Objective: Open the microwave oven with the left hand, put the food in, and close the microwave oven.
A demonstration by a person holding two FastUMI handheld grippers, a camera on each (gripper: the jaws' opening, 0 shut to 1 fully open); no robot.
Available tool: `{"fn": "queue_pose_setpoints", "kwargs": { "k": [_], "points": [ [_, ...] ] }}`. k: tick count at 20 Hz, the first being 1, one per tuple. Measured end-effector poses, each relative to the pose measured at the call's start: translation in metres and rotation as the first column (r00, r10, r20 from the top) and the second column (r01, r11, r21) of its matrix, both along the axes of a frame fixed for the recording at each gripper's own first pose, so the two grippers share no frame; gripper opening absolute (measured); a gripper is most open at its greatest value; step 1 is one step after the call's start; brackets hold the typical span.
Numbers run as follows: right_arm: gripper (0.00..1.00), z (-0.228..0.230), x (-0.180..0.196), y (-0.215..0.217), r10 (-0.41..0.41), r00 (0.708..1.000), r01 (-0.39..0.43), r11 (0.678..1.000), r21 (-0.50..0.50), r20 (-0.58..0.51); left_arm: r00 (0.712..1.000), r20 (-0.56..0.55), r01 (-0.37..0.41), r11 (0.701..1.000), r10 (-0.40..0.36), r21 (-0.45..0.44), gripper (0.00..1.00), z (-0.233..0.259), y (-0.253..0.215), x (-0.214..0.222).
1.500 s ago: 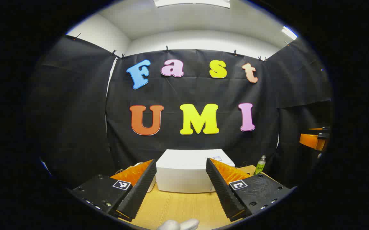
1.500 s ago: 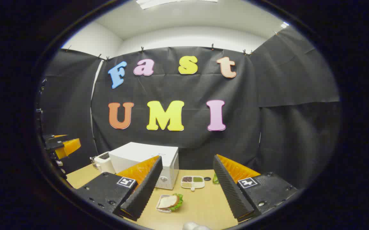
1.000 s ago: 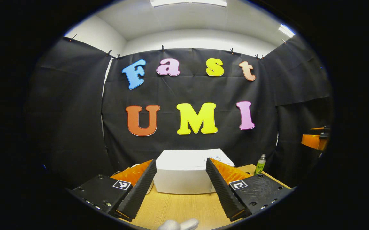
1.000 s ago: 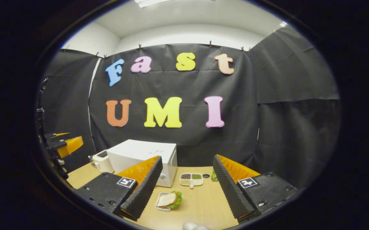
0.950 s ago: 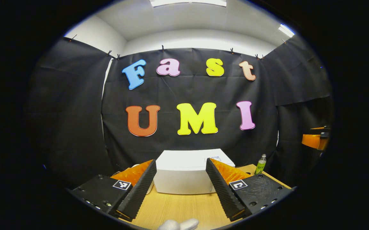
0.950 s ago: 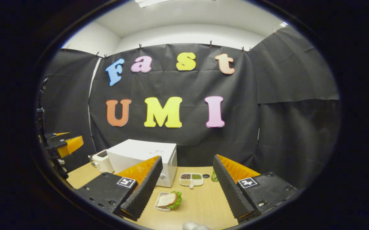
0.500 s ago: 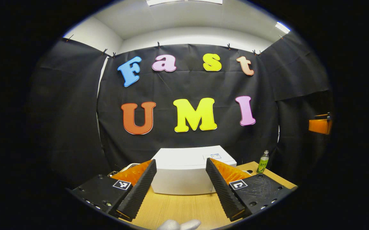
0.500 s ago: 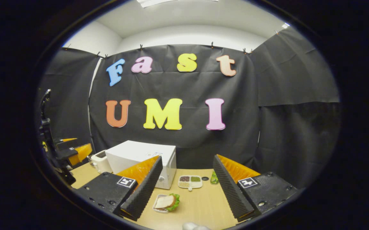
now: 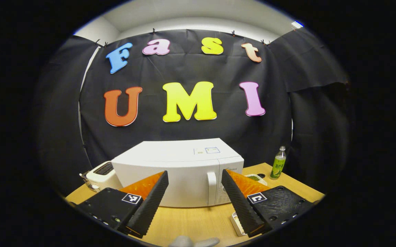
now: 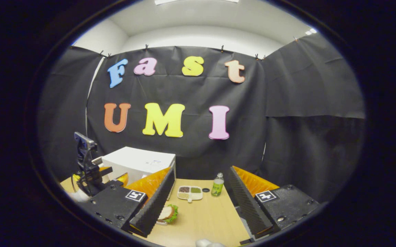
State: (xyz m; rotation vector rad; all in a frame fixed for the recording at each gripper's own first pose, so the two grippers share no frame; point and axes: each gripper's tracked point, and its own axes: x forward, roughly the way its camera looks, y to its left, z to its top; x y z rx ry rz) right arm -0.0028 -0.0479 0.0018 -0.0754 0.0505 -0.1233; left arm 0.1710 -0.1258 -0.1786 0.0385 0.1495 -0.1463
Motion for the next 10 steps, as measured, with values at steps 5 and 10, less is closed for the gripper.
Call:
{"fn": "queue_pose_setpoints", "kwargs": {
  "k": [5,10],
  "points": [
    [0.96,-0.002,-0.016,-0.017,-0.071,0.997,0.071,0.997,0.001,-0.038,0.995,-0.095,-0.017,1.0,0.016,-0.011,0.97,-0.064,-0.022,0.054],
    [1.0,-0.011,-0.028,-0.033,-0.132,0.989,0.131,0.991,-0.017,-0.06,0.994,-0.11,0.012,1.0,-0.013,-0.012,0.91,-0.098,-0.044,0.086]
  ]
}}
